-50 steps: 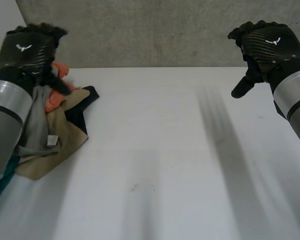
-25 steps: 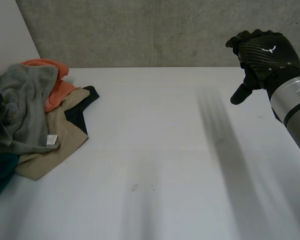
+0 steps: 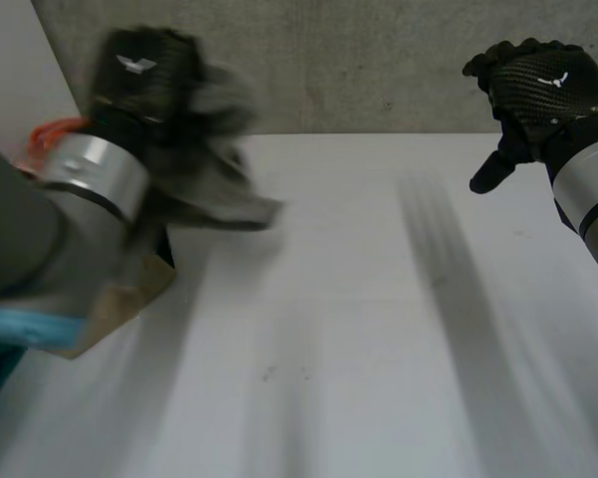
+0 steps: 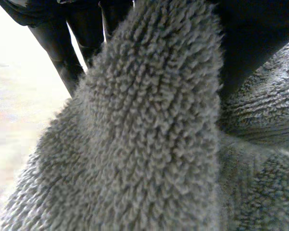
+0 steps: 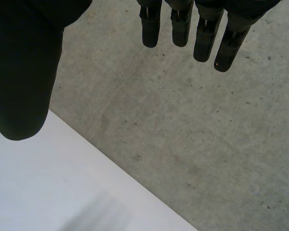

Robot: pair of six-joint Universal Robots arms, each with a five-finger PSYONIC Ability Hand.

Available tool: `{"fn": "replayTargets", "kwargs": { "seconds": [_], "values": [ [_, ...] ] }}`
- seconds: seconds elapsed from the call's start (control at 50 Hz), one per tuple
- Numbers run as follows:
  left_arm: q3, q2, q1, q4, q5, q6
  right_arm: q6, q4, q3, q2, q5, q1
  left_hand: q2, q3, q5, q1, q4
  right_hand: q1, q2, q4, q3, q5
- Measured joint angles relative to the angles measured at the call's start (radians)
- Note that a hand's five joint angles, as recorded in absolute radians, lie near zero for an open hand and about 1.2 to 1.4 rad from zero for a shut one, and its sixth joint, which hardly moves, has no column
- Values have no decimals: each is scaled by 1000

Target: Fold the laundry.

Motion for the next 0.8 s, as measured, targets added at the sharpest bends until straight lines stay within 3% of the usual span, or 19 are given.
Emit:
{"fn": "replayTargets", "kwargs": {
  "seconds": [0.02,0.06,0.1,0.14,0.16,0.2,0.26,0.44,0.68,0.8],
  "values": [
    [0,0,0,0,0,0,0,0,0,0,0,0,0,0,0,0,0,0,0,0,0,0],
    [25,-65,-87,8,11,-77,0,-1,0,-1,0,0,-2,-1,0,-1,0,0,0,0,0,0],
    [49,-120,-123,16,16,-107,0,-1,-1,0,-1,0,-133,-124,-82,-89,-130,0,0,0,0,0],
    [75,-173,-147,21,17,-119,0,-1,-1,0,0,-1,-438,-419,-376,-427,-430,0,0,0,0,0],
    [81,-186,-151,21,17,-120,0,-1,-1,0,-1,-1,-459,-461,-419,-475,-474,0,0,0,0,0],
    [124,-269,-175,15,16,-102,0,-1,-1,1,-1,-3,-888,-891,-839,-878,-913,0,0,0,0,0],
    [145,-315,-184,-5,14,-57,-2,0,-2,2,-3,-9,-966,-973,-897,-903,-992,0,0,0,0,0],
    [63,-271,-166,-102,6,73,-49,46,-33,13,-18,-59,-973,-978,-897,-903,-998,0,0,0,0,0],
    [-142,-142,-142,-126,-76,73,-283,417,-98,81,-115,-94,-916,-930,-864,-837,-939,0,0,0,0,0],
    [-131,-201,-145,-125,-119,69,-330,427,-72,164,-161,-102,-898,-916,-840,-826,-922,0,0,0,0,0]
  ]
}}
